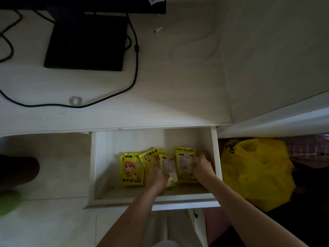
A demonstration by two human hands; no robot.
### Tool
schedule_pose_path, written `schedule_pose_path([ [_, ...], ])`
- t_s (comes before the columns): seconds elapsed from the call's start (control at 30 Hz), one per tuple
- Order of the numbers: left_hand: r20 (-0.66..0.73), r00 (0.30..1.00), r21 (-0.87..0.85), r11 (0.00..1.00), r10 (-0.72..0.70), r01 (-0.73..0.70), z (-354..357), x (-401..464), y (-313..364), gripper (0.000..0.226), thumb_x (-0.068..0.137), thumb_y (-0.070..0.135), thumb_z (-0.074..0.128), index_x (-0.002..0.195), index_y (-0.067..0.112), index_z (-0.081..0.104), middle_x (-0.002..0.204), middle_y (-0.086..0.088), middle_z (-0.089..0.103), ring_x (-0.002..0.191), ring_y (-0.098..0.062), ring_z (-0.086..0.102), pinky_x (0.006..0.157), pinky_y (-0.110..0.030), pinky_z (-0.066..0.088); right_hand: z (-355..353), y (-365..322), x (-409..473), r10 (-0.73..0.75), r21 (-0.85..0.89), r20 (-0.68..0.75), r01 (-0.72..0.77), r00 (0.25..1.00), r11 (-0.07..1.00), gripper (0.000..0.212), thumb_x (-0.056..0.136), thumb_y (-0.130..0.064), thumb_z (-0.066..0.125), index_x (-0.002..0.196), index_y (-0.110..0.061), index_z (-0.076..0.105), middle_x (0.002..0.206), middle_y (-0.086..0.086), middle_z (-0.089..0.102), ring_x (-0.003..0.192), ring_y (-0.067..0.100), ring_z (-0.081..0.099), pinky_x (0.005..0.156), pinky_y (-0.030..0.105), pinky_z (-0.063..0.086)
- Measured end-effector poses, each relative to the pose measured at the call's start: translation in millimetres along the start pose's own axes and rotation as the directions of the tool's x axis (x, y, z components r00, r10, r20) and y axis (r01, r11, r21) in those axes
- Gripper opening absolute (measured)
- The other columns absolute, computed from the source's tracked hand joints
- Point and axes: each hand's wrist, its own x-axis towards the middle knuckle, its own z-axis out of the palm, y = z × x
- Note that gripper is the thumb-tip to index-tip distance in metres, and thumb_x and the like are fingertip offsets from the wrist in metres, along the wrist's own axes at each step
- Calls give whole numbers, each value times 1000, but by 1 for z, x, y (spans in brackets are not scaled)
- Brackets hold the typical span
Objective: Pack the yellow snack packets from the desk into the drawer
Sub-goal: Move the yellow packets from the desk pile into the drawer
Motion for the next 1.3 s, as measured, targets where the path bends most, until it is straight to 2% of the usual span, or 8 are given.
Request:
schedule_pose_path([
  [0.1, -27, 999, 67, 997, 32, -30, 2, -8, 0, 51, 92, 14, 56, 141, 10, 40, 136, -10, 54, 117, -28, 57, 83, -30, 47, -4, 3, -1, -70, -237, 24, 74, 997, 969, 36, 97, -6, 41, 131, -3, 33, 128, 21, 53, 114, 32, 57, 94, 35, 48],
  [0.3, -152, 988, 153, 988, 37, -13, -14, -25, -8, 40, 90, 20, 59, 128, 10, 50, 124, -10, 62, 109, -30, 60, 77, -30, 44, -14, 4, -18, -92, -208, 90, 109, 992, 972, 41, 97, -19, 49, 131, -4, 33, 127, 21, 53, 114, 34, 56, 87, 35, 48],
  [0.5, -315, 947, 19, 998, 58, -55, -43, -61, -23, 37, 86, 11, 58, 123, 12, 53, 115, -12, 66, 101, -31, 62, 79, -32, 48, -25, -9, -53, -229, -310, 126, 258, 965, 915, 43, 93, -15, 48, 133, -5, 36, 122, 18, 54, 106, 32, 58, 88, 40, 53],
  [0.6, -404, 905, 55, 991, 131, -119, -58, -86, -34, 37, 87, 11, 59, 124, 11, 55, 116, -9, 66, 104, -28, 62, 81, -28, 44, -15, -33, -75, -379, -414, 166, 413, 910, 811, 41, 94, -13, 44, 133, -3, 37, 125, 20, 54, 112, 34, 55, 93, 40, 49],
  [0.77, -511, 825, 174, 969, 241, -175, -86, -122, -60, 32, 89, 18, 50, 121, 16, 54, 109, -7, 64, 107, -27, 57, 86, -44, 50, 25, -75, -117, -590, -621, 282, 613, 757, 489, 41, 95, -17, 41, 135, -6, 35, 133, 15, 45, 120, 34, 49, 93, 42, 45],
  [0.97, -708, 700, -21, 988, 95, -155, -116, -163, -117, 25, 92, 20, 51, 116, 20, 57, 106, -1, 65, 102, -20, 58, 86, -38, 51, 86, -113, -161, -784, -705, 358, 697, 507, 129, 39, 92, -20, 47, 128, -10, 41, 122, 9, 52, 109, 28, 57, 80, 36, 51],
  [1.1, -777, 630, -50, 995, 16, -86, -142, -187, -171, 26, 94, 24, 50, 120, 22, 57, 108, -1, 65, 99, -17, 61, 86, -33, 53, 142, -137, -194, -791, -674, 467, 738, 395, -29, 35, 88, -22, 50, 121, -10, 49, 109, 9, 58, 99, 29, 61, 79, 39, 52],
  [1.3, -813, 573, -109, 994, -101, 20, -191, -221, -263, 27, 96, 23, 45, 120, 22, 57, 112, 1, 65, 101, -13, 59, 83, -28, 50, 236, -176, -252, -713, -604, 619, 780, 331, -162, 38, 93, -22, 41, 129, -12, 42, 126, 8, 52, 113, 28, 52, 92, 39, 47],
])
